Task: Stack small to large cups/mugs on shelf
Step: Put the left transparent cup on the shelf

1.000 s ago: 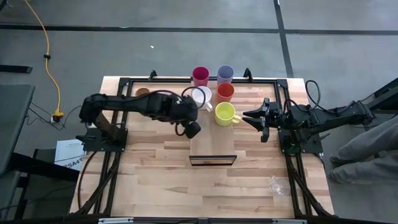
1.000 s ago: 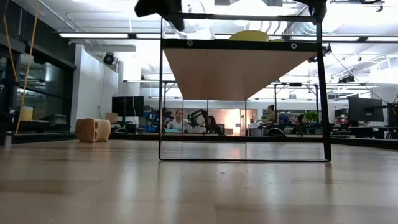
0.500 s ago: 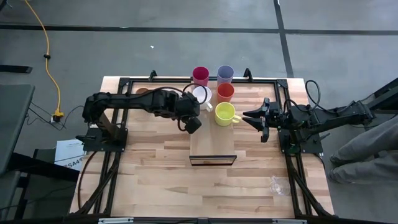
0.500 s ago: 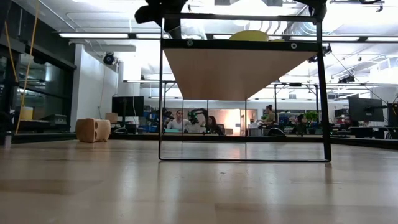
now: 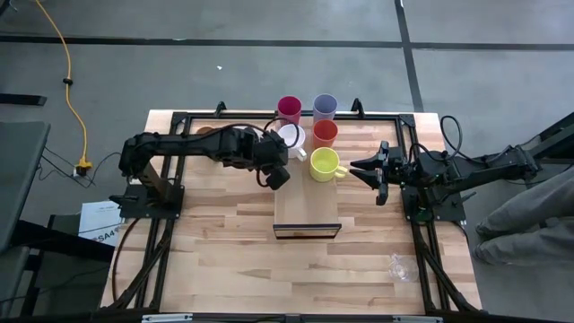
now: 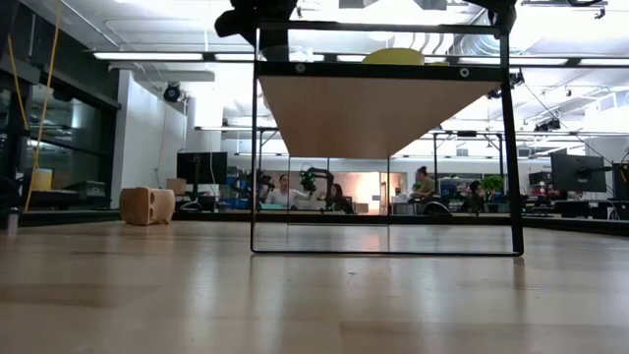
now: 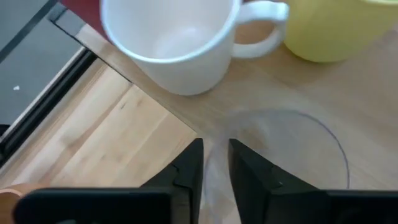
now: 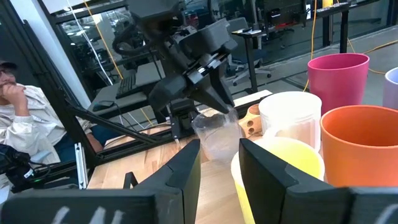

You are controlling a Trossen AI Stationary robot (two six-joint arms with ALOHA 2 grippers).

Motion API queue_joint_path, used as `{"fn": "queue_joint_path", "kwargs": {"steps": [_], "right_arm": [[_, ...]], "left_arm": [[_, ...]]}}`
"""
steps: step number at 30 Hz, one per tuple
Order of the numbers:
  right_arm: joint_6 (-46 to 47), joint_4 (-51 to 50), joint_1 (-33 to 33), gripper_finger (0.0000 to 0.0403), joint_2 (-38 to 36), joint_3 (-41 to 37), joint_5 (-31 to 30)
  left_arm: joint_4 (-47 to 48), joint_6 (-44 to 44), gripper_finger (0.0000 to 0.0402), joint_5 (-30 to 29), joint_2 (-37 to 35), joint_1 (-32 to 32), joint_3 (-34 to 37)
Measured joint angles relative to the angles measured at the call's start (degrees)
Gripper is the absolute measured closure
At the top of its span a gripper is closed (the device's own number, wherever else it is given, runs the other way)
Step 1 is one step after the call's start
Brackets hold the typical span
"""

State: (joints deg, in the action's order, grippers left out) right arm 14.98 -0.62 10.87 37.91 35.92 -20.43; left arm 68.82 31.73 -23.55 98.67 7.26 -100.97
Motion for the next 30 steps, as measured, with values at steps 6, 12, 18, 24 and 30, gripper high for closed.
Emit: {"fn": "queue_joint_path", "kwargs": {"steps": [6,12,18,24,30], "right_arm": [[0.02,0.00,0.00,0.0302,0.00,0.00,0.00],[0.47,0.00,0.01,0.0302,-0.01,0.00,0.00],[0.13,0.02,0.01,0.0302,-0.02,0.00,-0.01],[0.00,0.00,0.00,0.0302,0.00,0.00,0.00],[0.35,-0.13,0.00,0.0302,-0.04,-0.02,0.00]], "left_arm": [[-1.81,-0.50,0.0305,1.55,0.64,1.28,0.02],[-4.49,-2.47,0.0290,4.53,1.45,2.18,0.09],[-9.99,-4.60,0.0284,5.75,1.23,2.13,0.02],[-11.99,-6.88,0.0284,6.76,0.84,2.11,-0.46],[-5.24,-11.09,0.0289,7.50,-4.28,0.57,-2.91]]}}
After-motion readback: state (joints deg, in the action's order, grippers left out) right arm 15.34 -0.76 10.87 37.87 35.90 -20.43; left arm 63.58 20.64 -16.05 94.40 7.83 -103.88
